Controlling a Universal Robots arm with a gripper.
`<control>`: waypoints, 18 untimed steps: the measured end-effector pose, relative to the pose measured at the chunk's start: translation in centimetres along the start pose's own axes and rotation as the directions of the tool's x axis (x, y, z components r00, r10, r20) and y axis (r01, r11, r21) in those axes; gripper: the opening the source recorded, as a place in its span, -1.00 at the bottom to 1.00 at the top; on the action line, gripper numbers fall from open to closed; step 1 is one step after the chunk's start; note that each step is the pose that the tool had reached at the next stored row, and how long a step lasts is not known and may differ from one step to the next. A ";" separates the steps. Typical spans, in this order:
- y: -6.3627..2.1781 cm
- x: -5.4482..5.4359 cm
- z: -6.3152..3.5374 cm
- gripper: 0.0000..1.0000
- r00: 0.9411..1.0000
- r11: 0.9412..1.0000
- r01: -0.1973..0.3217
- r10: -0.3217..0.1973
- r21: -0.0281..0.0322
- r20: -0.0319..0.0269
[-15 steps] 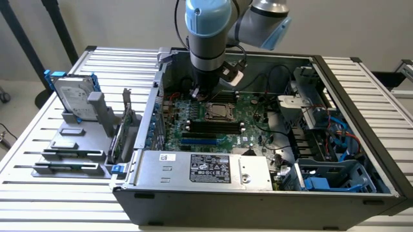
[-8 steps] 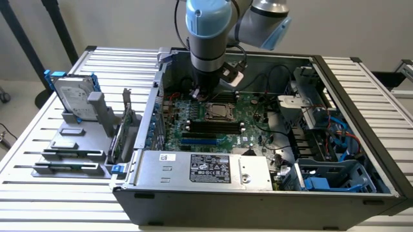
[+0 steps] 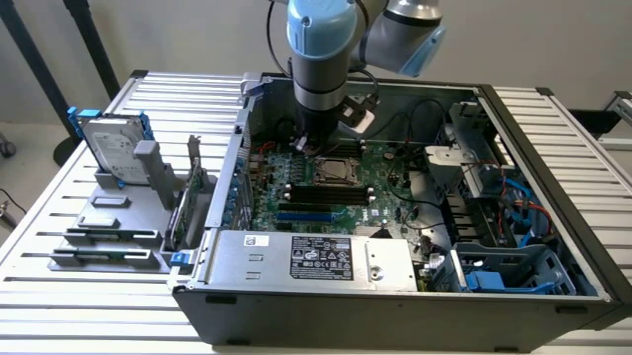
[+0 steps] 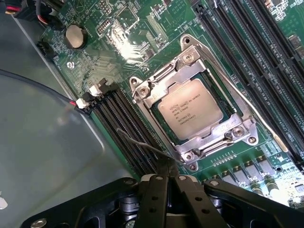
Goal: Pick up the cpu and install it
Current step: 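Install the first cpu locking lever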
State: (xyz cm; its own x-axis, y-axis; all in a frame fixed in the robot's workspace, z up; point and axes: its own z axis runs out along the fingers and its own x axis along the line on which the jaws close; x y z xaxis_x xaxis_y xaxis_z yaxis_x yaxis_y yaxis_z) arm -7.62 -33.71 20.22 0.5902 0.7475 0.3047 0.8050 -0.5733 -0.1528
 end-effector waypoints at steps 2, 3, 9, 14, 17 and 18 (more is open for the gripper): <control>0.08 0.1 0.04 -0.79 1.000 1.000 0.000 0.000 -0.001 0.001; 0.12 0.1 0.06 -0.79 1.000 1.000 0.000 0.000 -0.001 0.002; 0.37 0.2 0.20 -0.79 1.000 1.000 0.000 0.000 -0.003 0.005; 0.57 0.3 0.37 -0.79 1.000 1.000 0.000 0.000 -0.004 0.006; 0.56 0.4 0.51 -0.79 1.000 1.000 0.000 0.000 -0.004 0.006; 0.55 0.4 0.55 -0.79 1.000 1.000 0.000 0.000 -0.004 0.006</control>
State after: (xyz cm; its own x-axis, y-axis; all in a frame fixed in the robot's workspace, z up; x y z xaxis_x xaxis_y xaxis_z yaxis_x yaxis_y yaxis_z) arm -6.92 -33.57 19.72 0.5903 0.7496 0.2993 0.8049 -0.5745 -0.1487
